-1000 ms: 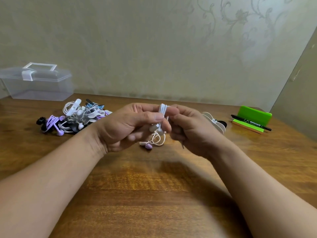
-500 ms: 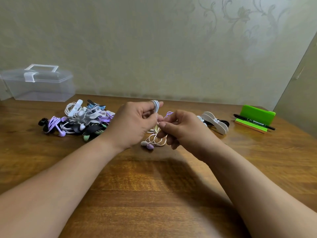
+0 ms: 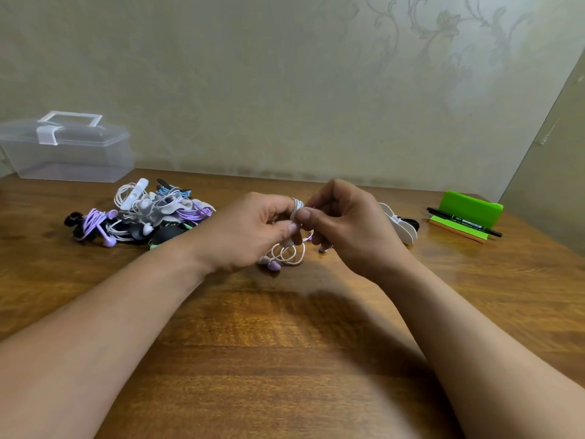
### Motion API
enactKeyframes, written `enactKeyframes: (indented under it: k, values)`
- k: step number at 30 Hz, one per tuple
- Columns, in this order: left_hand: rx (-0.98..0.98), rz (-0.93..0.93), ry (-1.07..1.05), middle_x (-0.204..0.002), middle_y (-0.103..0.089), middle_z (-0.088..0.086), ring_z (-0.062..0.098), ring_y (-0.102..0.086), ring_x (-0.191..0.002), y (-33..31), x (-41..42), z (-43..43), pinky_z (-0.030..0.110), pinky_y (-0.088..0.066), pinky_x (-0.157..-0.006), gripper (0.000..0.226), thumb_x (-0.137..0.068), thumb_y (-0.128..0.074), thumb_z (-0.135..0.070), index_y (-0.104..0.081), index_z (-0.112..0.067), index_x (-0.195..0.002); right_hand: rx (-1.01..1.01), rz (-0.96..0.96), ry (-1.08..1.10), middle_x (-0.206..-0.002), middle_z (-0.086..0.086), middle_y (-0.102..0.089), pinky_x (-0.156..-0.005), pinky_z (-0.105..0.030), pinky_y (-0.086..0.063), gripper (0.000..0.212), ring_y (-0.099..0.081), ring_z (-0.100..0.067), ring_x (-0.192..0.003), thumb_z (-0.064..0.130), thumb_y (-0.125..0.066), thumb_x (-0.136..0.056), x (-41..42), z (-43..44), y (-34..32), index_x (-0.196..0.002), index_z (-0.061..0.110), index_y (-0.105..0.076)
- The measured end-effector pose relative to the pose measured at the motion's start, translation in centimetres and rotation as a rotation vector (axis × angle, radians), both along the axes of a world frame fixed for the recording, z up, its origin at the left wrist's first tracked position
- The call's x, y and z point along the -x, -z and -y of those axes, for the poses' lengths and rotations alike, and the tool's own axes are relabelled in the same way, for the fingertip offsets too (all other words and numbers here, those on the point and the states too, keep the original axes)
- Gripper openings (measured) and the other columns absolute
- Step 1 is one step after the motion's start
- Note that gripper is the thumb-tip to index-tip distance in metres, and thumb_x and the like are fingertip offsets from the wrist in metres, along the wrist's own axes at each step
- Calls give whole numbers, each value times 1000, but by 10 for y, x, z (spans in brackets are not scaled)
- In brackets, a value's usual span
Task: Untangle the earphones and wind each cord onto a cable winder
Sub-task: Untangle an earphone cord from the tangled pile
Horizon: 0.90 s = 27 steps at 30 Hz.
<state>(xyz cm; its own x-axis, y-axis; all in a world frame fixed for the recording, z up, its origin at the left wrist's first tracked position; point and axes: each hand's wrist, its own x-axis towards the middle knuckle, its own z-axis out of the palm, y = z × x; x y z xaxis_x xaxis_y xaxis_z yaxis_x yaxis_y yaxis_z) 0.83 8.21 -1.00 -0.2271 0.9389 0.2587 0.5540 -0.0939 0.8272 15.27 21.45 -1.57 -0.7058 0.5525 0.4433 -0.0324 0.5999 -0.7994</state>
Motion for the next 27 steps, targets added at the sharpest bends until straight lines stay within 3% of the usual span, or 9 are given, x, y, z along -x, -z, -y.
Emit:
enactKeyframes:
  k: [4,6,9,13,15,19,21,23,27]
  values:
    - [24,64,66,-76,-60,9,20,-49,-55,2,0,-2,40,-59,-65,16,-108,-51,-17,-67,-13,-106,14,-54,-13,-82,-14,-73,-53,-31,-47,28,-60,-14,-63,29,-86,-86,-1,-7,-3,-92,14,-63]
    - [12,215,111,-77,-55,5,13,-40,-53,1,-2,-1,49,-53,-70,18,-109,-48,-15,-64,-14,-102,105,-95,-68,-79,-7,-69,-57,-27,-46,28,-57,-10,-64,34,-81,-86,-3,-8,-5,-95,14,-64]
    - [-46,417,105,-78,-55,0,6,-36,-50,-2,-1,-3,42,-44,-66,16,-108,-47,-15,-62,-10,-105,172,-121,-28,-75,6,-64,-61,-25,-46,22,-54,-8,-63,32,-68,-100,-10,-18,-16,-98,10,-69]
    - [-99,515,31,-77,-54,-1,6,-34,-49,1,6,-7,28,-29,-59,19,-109,-45,-19,-61,-8,-105,263,-324,218,-66,7,-59,-53,-25,-38,26,-48,-10,-54,33,-60,-106,-40,-56,-38,-87,17,-70]
    - [-114,552,35,-78,-50,0,7,-32,-50,2,6,-7,21,-27,-56,21,-109,-45,-21,-60,-9,-103,238,-304,397,-65,5,-60,-52,-27,-38,28,-48,-10,-53,34,-61,-104,-53,-71,-39,-83,18,-69]
    - [-108,577,72,-80,-46,0,8,-29,-53,5,2,-9,26,-33,-56,21,-104,-50,-29,-61,-12,-99,5,142,578,-74,-2,-69,-54,-28,-40,26,-55,-17,-59,28,-61,-101,-62,-78,-30,-84,14,-73]
    - [-79,595,87,-81,-46,0,8,-28,-53,6,-1,-10,28,-44,-53,21,-99,-54,-33,-62,-14,-97,-123,499,544,-70,-6,-67,-54,-28,-40,26,-54,-21,-58,26,-64,-99,-62,-76,-25,-80,13,-73]
    - [-52,606,93,-81,-46,-2,8,-27,-54,8,-3,-10,36,-47,-62,21,-100,-53,-34,-63,-16,-97,-168,805,469,-71,-6,-64,-55,-28,-40,25,-52,-20,-58,31,-68,-98,-61,-70,-21,-87,11,-77]
    - [-73,611,83,-81,-46,-1,8,-28,-52,8,-1,-11,31,-35,-58,21,-108,-46,-26,-60,-14,-97,-178,928,398,-76,-1,-63,-56,-27,-38,25,-54,-15,-65,40,-70,-98,-59,-61,-25,-101,18,-79]
